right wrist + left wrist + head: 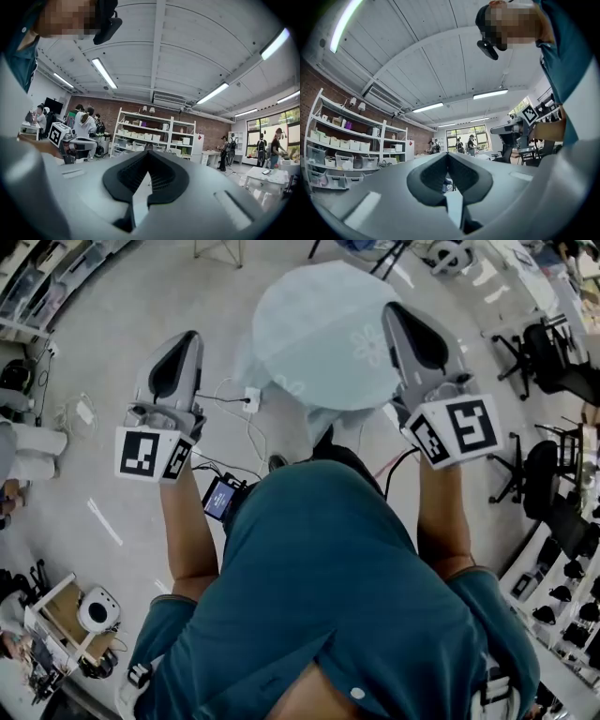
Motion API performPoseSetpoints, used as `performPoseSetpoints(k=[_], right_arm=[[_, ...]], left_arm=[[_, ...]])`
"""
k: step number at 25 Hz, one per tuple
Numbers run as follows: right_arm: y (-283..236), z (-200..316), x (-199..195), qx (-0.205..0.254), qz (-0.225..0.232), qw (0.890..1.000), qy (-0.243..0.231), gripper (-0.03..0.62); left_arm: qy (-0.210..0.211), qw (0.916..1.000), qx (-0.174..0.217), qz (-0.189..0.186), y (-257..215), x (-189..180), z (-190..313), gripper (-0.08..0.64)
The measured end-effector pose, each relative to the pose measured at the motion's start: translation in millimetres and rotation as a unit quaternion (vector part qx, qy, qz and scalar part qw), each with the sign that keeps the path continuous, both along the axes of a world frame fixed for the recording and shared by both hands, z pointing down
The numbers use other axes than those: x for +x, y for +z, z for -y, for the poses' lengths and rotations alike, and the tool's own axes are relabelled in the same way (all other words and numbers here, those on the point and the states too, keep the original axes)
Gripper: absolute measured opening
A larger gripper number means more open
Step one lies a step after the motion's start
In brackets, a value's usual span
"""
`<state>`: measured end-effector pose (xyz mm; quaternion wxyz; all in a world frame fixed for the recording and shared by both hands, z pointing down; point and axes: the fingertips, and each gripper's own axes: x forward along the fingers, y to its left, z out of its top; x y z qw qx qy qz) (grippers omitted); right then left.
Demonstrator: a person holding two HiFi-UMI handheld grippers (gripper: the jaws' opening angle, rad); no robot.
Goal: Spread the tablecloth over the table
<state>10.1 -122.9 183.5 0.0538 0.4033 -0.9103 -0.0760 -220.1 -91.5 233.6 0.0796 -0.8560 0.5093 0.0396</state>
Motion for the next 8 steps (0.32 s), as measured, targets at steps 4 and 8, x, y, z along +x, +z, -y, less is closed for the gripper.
performPoseSetpoints(k=[4, 8], right_arm=[[2, -17, 23, 0.002, 0.002, 1.000, 0.015, 0.008], [11, -10, 32, -0.003, 0.002, 1.000, 0.025, 0.009]], left_arm=[[0.006, 0.9999, -0.005, -0.012, 6, 13, -13, -0.002], [0.010, 0.9998, -0.009, -0.013, 14, 17, -4, -0.002]])
